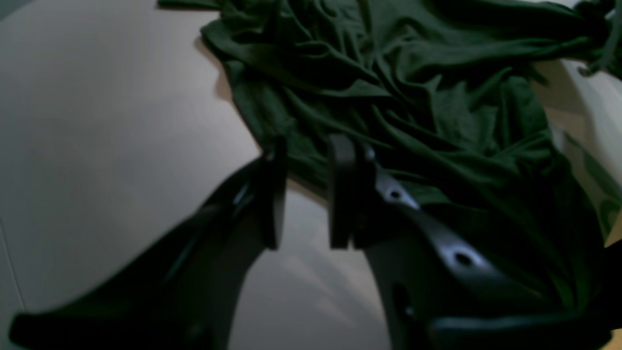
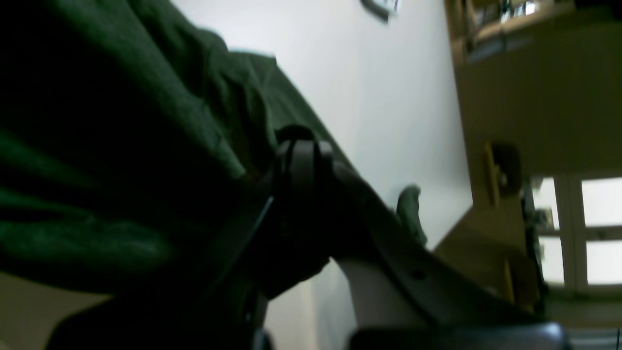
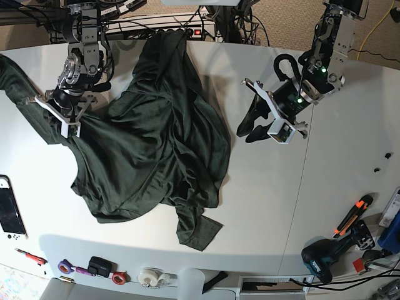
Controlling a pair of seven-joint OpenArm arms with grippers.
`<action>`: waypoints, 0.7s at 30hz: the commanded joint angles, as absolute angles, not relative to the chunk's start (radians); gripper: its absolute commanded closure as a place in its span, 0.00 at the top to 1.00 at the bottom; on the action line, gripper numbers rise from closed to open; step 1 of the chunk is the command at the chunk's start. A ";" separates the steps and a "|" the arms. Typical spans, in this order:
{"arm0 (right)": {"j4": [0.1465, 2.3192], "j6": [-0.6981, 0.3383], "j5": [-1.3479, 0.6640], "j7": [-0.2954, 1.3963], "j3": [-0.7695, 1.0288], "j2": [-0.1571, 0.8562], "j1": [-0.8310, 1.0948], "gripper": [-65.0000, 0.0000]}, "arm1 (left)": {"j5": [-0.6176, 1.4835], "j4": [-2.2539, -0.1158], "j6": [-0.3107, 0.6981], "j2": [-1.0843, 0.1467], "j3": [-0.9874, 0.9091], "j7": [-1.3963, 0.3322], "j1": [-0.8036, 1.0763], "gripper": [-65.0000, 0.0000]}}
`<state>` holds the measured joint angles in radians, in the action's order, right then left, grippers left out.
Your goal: Layout the t-shirt on the table in an organized manner, then fold the t-shirt properly
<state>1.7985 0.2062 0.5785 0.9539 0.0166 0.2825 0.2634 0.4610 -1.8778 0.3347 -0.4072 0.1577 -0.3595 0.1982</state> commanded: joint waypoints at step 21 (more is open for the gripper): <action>1.818 0.217 0.451 0.809 0.021 0.297 0.019 0.00 | 0.597 -1.894 0.626 -0.413 0.292 -0.478 0.165 0.25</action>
<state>1.7988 0.2070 0.4335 0.8333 0.0166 0.2825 0.0357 0.5800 -1.8782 0.6224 -0.4103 0.2977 -0.5053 0.1761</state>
